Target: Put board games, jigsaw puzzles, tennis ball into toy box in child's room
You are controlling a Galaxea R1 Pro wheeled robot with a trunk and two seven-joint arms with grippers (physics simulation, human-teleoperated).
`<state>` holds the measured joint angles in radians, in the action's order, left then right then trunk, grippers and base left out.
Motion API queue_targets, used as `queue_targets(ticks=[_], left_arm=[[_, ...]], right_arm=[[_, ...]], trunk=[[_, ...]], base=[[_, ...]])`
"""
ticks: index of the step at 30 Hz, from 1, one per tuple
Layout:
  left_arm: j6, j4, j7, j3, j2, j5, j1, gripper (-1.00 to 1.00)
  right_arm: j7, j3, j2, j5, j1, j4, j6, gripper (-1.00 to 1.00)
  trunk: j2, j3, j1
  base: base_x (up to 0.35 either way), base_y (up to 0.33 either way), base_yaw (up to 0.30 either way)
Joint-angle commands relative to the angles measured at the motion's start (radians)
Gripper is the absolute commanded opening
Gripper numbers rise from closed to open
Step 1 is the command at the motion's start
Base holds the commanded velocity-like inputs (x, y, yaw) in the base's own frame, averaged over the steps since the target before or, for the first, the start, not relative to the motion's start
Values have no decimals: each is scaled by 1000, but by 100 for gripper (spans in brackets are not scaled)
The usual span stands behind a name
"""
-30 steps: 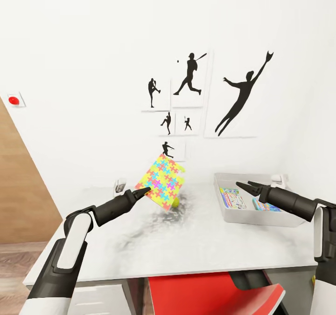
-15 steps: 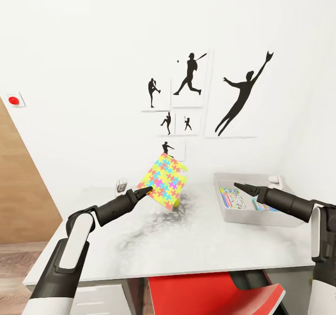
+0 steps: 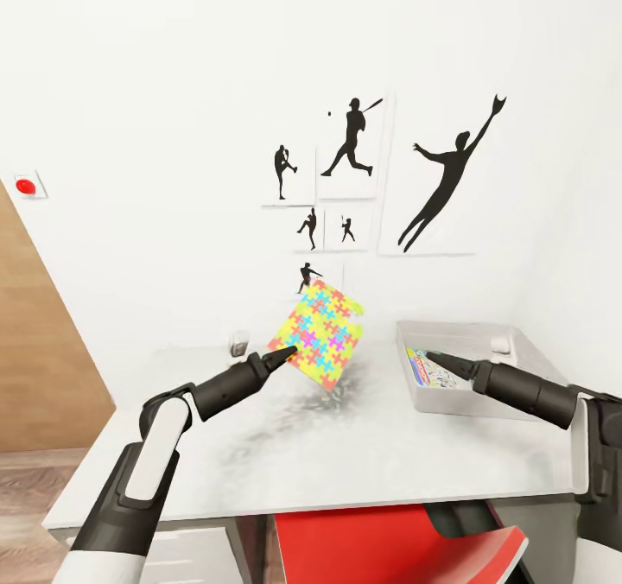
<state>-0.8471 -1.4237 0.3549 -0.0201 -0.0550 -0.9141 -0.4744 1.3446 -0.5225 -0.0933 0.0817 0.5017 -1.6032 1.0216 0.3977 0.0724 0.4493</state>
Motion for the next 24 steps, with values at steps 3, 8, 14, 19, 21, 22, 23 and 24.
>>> queue_targets(ticks=[3,8,14,19,21,22,23,24], left_arm=[[28,13,17,-37,4,1,-1,-100],[74,29,71,-84,12,3,-1,-100],[109,39,157,-109,16,27,12,-100],[127,43,183,-114,13,82,22,-100],[131,45,188,-115,12,94,24,-100],[131,45,188,-115,12,94,24,-100],[132,47,190,-116,12,98,25,-100],[134,49,192,-116,11,101,26,-100]], right_arm=[[67,0,1,-10,-15,-2,7,100],[131,3,5,-30,-29,-1,9,100],[165,21,50,-38,-40,-1,12,100],[172,61,72,-37,-43,-1,14,100],[174,70,76,-37,-44,-1,15,100],[174,70,76,-37,-44,-1,15,100],[174,73,78,-37,-45,-1,15,100],[174,75,79,-37,-45,-1,15,100]], trunk=[[2,2,1],[2,2,1],[2,2,1],[2,2,1],[2,2,1],[2,2,1],[2,2,1],[2,2,1]], base=[[0,0,0],[0,0,0],[0,0,0],[0,0,0],[0,0,0],[0,0,0],[0,0,0],[0,0,0]])
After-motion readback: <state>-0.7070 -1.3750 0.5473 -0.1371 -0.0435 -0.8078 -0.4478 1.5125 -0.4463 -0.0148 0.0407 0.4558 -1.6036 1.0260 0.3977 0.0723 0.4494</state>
